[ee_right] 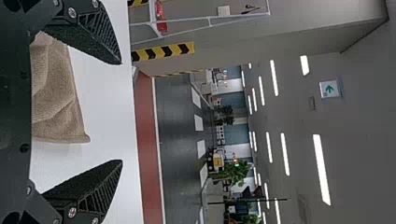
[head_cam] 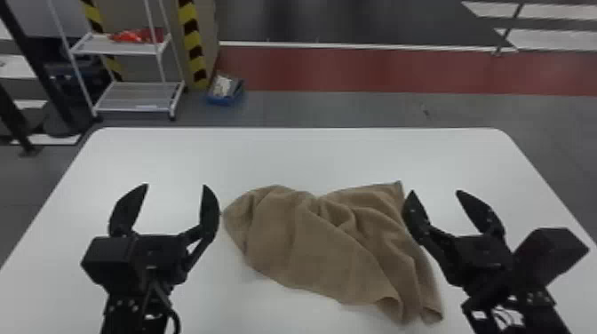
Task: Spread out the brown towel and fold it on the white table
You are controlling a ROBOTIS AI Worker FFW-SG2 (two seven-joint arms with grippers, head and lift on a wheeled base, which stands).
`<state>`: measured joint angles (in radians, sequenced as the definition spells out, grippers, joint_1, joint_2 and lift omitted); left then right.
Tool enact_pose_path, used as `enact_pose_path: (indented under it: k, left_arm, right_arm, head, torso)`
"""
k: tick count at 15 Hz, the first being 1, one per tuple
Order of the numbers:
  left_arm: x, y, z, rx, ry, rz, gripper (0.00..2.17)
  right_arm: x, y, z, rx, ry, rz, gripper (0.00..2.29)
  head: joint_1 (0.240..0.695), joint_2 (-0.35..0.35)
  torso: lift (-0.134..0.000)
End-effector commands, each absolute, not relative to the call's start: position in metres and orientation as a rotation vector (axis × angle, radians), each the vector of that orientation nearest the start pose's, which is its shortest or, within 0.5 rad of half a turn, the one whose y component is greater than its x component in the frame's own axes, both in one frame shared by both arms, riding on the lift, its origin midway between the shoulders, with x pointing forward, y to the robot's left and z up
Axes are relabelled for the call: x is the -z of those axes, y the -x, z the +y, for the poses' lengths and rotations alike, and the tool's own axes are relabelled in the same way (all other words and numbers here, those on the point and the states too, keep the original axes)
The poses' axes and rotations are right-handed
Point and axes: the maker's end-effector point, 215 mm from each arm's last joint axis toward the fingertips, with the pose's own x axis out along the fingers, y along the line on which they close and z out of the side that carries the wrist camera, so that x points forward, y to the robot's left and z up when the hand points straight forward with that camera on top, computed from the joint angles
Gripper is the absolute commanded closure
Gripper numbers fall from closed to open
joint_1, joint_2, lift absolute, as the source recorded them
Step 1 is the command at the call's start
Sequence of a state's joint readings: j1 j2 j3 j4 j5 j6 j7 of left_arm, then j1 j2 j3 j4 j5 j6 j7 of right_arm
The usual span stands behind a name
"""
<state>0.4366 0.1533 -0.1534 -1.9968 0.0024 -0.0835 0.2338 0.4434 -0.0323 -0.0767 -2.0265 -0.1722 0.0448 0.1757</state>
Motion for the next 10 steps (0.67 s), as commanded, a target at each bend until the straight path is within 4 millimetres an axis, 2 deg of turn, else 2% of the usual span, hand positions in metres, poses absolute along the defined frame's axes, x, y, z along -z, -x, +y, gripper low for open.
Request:
enact_pose_path:
  k: [1, 9, 10]
  left_arm:
    - [0.3161, -0.4593, 0.2067, -0.028, -0.050, -0.066, 0.08]
    - [0.3177, -0.4590, 0.2081, -0.027, -0.049, -0.063, 0.09]
    - [0.3184, -0.4585, 0.2078, -0.026, -0.049, -0.061, 0.08]
  right_arm:
    - [0.3300, -0.4630, -0.2341, -0.128, -0.113, 0.017, 0.14]
    - [0.3317, -0.4614, -0.2289, -0.151, -0.115, 0.021, 0.15]
    - [0.3369, -0.4592, -0.2253, -0.170, -0.120, 0.039, 0.16]
  head:
    - [0.695, -0.034]
    - [0.695, -0.029]
    - [0.695, -0.027]
  torso:
    - [-0.124]
    - [-0.124]
    - [-0.124]
